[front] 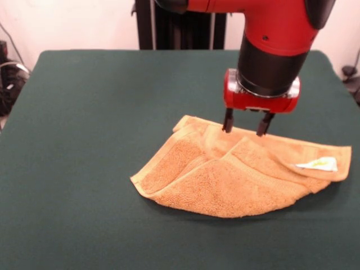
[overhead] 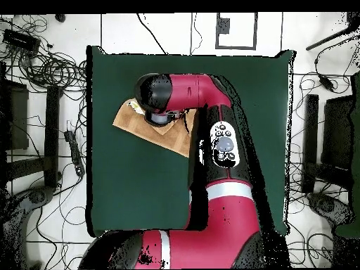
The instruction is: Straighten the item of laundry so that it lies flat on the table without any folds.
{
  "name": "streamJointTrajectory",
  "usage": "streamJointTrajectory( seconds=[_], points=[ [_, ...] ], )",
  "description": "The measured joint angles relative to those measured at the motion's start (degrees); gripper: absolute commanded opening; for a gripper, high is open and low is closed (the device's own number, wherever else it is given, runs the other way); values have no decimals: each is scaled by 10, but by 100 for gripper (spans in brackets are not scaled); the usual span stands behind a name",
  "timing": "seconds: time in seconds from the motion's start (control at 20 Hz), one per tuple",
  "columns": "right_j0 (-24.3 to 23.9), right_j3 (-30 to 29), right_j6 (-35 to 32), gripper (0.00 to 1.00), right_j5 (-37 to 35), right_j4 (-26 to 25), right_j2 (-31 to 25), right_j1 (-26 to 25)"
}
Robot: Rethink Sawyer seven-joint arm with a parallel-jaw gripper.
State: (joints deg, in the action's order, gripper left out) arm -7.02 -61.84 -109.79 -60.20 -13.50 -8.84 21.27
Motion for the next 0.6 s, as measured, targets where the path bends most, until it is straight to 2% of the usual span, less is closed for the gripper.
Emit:
streamJointTrajectory(
  seconds=[0.3, 0.6],
  points=[
    [-8, 0, 0, 100, 82, -1, -16, -8],
    [-11, 0, 0, 100, 112, -1, -18, -17]
  ],
)
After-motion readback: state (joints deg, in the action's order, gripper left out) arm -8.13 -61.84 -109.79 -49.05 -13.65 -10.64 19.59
